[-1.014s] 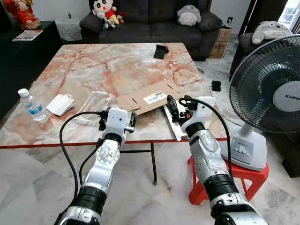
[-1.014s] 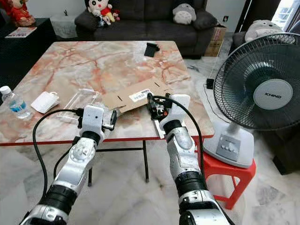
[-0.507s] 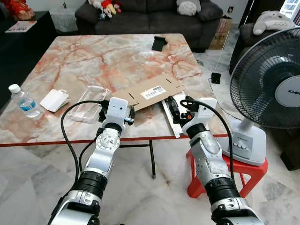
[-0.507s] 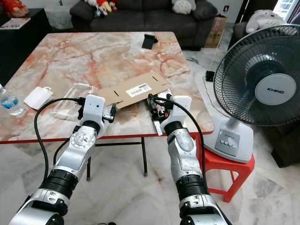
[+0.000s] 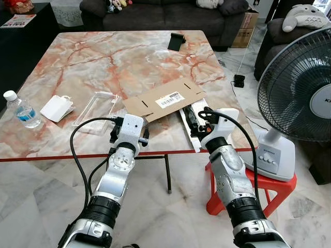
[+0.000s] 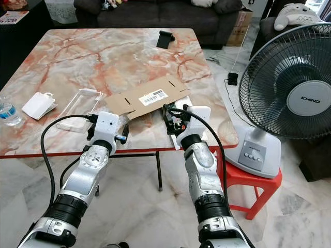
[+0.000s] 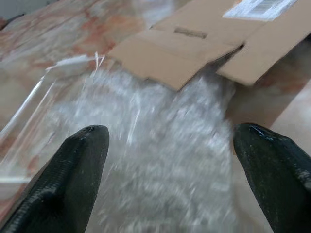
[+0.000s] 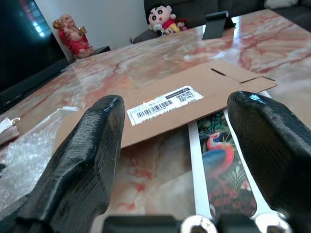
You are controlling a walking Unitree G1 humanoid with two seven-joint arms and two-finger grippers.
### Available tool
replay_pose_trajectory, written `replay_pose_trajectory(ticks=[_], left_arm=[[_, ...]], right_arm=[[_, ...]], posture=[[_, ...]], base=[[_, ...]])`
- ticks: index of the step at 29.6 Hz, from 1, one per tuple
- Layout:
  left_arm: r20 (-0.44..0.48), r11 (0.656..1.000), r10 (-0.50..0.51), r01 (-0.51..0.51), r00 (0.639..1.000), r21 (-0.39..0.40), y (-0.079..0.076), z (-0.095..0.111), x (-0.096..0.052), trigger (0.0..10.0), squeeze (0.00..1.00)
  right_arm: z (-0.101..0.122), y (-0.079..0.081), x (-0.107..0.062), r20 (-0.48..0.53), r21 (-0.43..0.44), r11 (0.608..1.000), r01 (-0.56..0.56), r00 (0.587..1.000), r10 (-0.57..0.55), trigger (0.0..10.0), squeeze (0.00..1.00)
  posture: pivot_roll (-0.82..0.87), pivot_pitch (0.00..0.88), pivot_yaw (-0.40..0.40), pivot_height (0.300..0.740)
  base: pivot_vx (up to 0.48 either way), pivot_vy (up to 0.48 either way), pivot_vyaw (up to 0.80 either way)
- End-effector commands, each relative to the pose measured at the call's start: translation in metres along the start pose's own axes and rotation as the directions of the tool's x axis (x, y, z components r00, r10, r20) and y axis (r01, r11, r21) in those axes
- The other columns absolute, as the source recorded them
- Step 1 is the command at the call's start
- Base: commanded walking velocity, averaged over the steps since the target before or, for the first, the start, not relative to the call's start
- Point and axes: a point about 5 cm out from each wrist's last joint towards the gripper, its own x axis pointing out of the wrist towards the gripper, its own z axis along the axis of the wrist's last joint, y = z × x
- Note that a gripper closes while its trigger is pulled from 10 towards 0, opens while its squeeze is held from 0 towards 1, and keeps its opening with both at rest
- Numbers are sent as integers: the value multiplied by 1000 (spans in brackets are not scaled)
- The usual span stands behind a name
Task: Picking trash to rubbish bin
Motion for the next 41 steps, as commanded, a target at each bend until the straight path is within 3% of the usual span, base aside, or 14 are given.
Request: replay_pose_trajectory(ticks=[1, 8, 13, 19, 25, 26, 27, 41], left_arm=[[-30, 999, 23, -22, 999, 34, 3, -5, 0, 10000, 0], [-74, 999, 6, -2, 997, 46, -4, -14, 5, 10000, 0], [-73, 999, -4, 6, 997, 34, -11, -10, 12, 10000, 0], [9, 1000, -7, 7, 1000, -25, -16, 7, 18, 10000, 0], [4, 1000, -5, 5, 1000, -26, -17, 8, 24, 10000, 0], [3, 1000, -4, 4, 1000, -26, -16, 7, 25, 2902, 0], [2, 1000, -3, 3, 1000, -26, -16, 7, 25, 0, 0], [-18, 998, 55, -55, 998, -13, -3, -6, 23, 0, 0]], right_arm=[[2, 0, -1, 4, 2, 1000, 2, 1000, -2, 10000, 0], [0, -2, -3, -1, 1, 1000, 5, 1000, -5, 10000, 0], [0, -4, -5, -3, -1, 1000, 11, 1000, -11, 10000, 0], [-3, -3, -10, -8, 0, 1000, 15, 1000, -15, 10000, 0], [-5, -4, -12, -15, 3, 1000, 24, 1000, -24, 10000, 0], [-5, -3, -12, -15, 3, 1000, 26, 1000, -26, 10000, 0], [-4, -3, -12, -13, 4, 1000, 29, 1000, -29, 10000, 0], [-8, -2, -12, -29, 22, 999, 32, 999, -31, 10000, 0]], posture=[[-5, 114, -21, 740], [-18, 101, -22, 740], [-28, 100, -22, 740], [-43, 110, -19, 740], [-54, 132, -14, 740], [-55, 133, -6, 740], [-54, 133, -1, 740], [-3, 139, -15, 740]], base=[[0, 0, 0], [0, 0, 0], [0, 0, 0], [0, 0, 0], [0, 0, 0], [0, 0, 0], [0, 0, 0], [0, 0, 0]])
